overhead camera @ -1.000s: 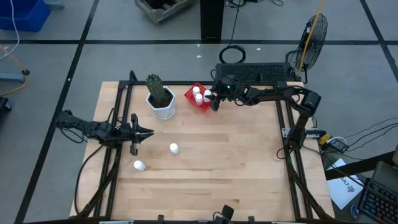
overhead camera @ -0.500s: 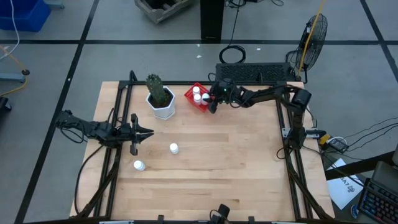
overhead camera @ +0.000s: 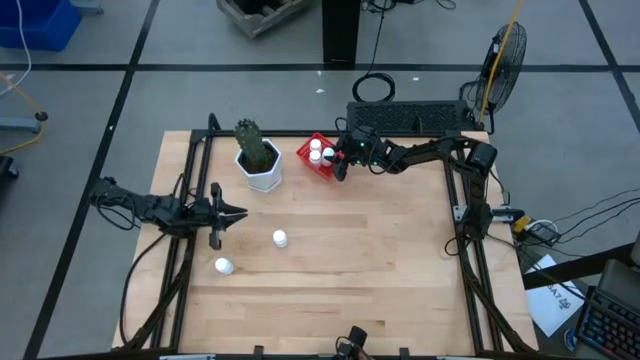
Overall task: Pick and place pill bottles into a basket
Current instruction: Put the top white pill bottle into the red bin
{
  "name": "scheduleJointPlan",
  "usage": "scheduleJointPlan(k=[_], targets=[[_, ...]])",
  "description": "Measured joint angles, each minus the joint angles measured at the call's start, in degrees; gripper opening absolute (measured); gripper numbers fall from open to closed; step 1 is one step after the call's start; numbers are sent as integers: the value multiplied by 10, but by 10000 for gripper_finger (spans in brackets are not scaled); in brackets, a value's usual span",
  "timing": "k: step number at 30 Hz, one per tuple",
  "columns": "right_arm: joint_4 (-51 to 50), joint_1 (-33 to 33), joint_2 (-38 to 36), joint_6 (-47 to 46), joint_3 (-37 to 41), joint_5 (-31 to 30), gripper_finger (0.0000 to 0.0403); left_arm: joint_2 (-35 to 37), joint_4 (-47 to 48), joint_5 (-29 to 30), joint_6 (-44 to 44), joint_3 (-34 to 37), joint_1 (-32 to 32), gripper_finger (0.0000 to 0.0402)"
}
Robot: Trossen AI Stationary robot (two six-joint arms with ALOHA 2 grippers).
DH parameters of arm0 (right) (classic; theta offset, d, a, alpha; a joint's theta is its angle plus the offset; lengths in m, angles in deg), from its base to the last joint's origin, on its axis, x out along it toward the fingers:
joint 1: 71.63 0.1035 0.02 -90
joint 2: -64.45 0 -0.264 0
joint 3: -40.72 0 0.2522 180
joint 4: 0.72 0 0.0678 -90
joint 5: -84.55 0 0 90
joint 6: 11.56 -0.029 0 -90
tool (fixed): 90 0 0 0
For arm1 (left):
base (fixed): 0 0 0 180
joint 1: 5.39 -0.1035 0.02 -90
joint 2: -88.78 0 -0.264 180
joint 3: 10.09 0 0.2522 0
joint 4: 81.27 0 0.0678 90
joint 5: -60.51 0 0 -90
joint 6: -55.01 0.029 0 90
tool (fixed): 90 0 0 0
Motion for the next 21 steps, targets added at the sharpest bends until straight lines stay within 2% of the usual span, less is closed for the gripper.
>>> scheduleJointPlan(k=[21], targets=[[-5,1,0,1,0,-2,160,0,0,0,0,0,0,56]])
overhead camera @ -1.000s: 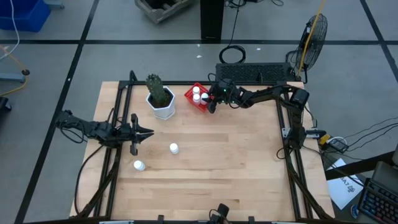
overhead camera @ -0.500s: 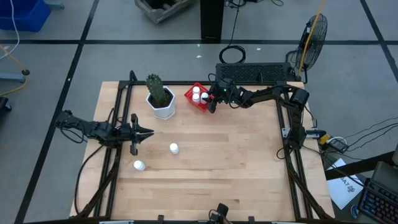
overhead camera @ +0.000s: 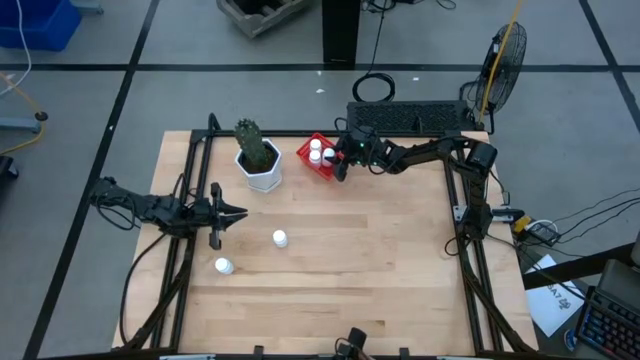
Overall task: Pick and place pill bottles into a basket
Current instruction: Put the top white pill bottle into the red bin
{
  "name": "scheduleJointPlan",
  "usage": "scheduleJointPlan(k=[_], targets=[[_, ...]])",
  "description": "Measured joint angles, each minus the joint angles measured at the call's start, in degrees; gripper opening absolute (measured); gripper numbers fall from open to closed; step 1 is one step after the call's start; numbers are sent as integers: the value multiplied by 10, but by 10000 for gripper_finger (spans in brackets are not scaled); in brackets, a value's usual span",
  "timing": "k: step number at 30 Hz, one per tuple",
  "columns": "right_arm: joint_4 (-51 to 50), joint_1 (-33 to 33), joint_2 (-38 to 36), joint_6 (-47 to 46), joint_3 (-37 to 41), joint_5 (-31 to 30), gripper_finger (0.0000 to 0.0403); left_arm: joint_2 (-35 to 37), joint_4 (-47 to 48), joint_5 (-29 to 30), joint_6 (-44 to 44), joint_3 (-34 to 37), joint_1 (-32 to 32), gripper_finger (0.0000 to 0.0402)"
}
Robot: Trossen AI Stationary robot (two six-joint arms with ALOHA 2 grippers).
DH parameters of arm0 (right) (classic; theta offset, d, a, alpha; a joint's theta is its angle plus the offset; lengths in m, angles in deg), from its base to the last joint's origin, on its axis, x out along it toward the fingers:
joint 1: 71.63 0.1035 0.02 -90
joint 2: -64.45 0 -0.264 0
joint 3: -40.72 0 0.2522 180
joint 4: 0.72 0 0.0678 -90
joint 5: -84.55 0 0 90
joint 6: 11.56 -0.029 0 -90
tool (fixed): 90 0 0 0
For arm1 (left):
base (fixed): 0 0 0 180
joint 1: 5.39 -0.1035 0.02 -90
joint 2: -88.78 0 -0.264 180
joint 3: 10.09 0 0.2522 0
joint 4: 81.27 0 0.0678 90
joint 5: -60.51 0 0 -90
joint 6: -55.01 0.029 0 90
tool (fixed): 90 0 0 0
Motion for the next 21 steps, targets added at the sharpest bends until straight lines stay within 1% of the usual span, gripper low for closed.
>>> scheduleJointPlan(k=[4,11,17,21], targets=[[16,2,0,-1,0,-1,172,0,0,0,0,0,0,56],[4,3,0,-2,0,-3,200,0,0,0,0,0,0,56],[7,3,0,1,0,-5,216,0,0,0,0,0,0,56],[11,11,-2,27,0,-42,219,0,0,0,0,0,0,56]])
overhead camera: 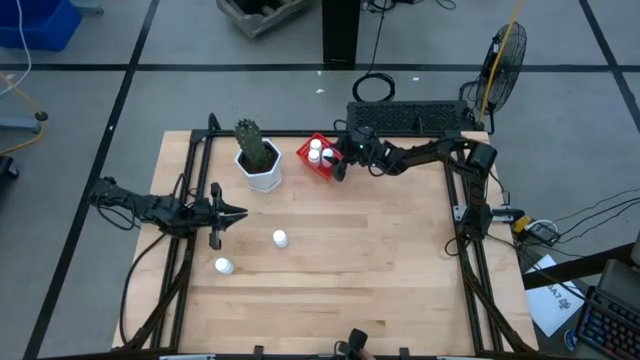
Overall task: Pick and place pill bottles into a basket
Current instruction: Put the top white pill bottle into the red bin, then put the right white pill bottle into the red bin
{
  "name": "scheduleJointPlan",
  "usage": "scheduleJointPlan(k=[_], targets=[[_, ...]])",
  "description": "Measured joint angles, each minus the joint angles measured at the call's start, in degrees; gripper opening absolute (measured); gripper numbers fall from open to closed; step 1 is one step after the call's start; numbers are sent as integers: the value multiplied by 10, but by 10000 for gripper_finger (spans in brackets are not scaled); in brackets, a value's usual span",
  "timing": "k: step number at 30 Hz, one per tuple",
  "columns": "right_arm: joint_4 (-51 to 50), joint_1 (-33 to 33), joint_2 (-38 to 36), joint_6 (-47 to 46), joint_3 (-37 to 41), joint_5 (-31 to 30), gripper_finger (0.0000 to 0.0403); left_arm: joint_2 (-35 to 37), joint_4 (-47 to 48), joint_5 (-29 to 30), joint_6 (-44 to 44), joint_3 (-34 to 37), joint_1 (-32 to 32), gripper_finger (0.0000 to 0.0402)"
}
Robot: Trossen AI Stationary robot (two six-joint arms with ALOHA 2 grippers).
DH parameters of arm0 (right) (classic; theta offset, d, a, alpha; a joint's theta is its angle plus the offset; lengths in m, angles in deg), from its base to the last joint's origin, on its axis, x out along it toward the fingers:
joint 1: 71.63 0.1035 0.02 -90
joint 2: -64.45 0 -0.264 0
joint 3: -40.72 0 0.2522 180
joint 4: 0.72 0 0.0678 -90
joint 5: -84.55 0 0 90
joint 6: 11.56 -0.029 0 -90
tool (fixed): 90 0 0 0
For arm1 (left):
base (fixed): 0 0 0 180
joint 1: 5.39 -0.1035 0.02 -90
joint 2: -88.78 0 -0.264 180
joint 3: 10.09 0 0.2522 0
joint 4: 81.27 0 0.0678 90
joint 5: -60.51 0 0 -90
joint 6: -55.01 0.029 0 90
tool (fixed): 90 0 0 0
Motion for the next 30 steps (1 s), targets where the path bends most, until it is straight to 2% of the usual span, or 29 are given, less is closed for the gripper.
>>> scheduleJointPlan(k=[3,10,16,23,26,28,30], targets=[[7,8,0,13,0,-23,216,0,0,0,0,0,0,56],[12,17,-1,22,0,-21,215,0,0,0,0,0,0,56],[11,39,-5,73,0,-20,214,0,0,0,0,0,0,56],[6,85,-53,108,0,-35,202,0,0,0,0,0,0,56],[17,114,-80,85,0,-31,197,0,0,0,0,0,0,56],[39,133,-92,31,0,-28,193,0,0,0,0,0,0,56],[61,149,-97,-30,0,9,189,0,0,0,0,0,0,56]])
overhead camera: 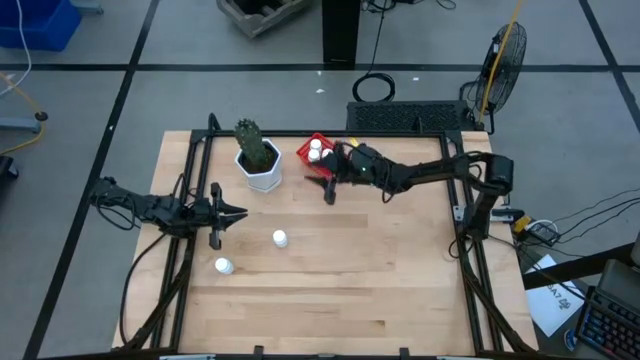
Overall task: Pick and place pill bottles into a basket
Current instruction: Put the right white pill bottle into the red bin
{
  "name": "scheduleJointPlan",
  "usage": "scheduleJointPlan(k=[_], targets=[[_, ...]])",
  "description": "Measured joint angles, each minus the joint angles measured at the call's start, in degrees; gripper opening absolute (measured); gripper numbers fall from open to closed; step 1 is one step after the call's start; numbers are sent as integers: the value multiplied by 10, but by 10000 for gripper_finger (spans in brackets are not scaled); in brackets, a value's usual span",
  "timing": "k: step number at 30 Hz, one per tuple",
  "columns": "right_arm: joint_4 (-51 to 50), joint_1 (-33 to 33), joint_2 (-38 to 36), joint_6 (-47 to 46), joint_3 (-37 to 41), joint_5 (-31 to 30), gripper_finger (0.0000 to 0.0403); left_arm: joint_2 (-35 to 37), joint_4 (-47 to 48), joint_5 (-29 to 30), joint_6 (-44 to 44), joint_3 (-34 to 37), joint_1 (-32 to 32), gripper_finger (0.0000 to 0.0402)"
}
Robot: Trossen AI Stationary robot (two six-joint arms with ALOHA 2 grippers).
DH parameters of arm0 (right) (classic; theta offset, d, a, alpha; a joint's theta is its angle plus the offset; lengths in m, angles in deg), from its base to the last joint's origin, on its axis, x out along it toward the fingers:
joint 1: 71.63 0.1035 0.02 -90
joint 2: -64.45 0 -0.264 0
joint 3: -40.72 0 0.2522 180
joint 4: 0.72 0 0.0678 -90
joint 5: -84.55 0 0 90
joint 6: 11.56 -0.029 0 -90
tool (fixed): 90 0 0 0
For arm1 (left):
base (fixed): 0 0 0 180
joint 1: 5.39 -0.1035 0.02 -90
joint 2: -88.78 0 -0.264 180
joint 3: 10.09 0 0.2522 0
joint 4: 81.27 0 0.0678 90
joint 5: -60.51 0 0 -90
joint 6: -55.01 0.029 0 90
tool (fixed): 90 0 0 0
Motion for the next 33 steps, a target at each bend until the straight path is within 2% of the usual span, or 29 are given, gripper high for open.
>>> scheduleJointPlan(k=[3,6,12,17,24,28,33], targets=[[35,25,1,-53,0,103,183,0,0,0,0,0,0,56],[31,67,0,-70,0,133,182,0,0,0,0,0,0,56],[4,151,13,-4,0,18,223,0,0,0,0,0,0,56],[28,178,45,-15,0,-27,266,0,0,0,0,0,0,56],[62,174,112,-46,-28,-30,275,0,0,0,0,0,0,56],[39,179,159,-41,-81,-29,267,0,0,0,0,0,0,56],[2,179,181,-16,-115,-30,267,0,0,0,0,0,0,56]])
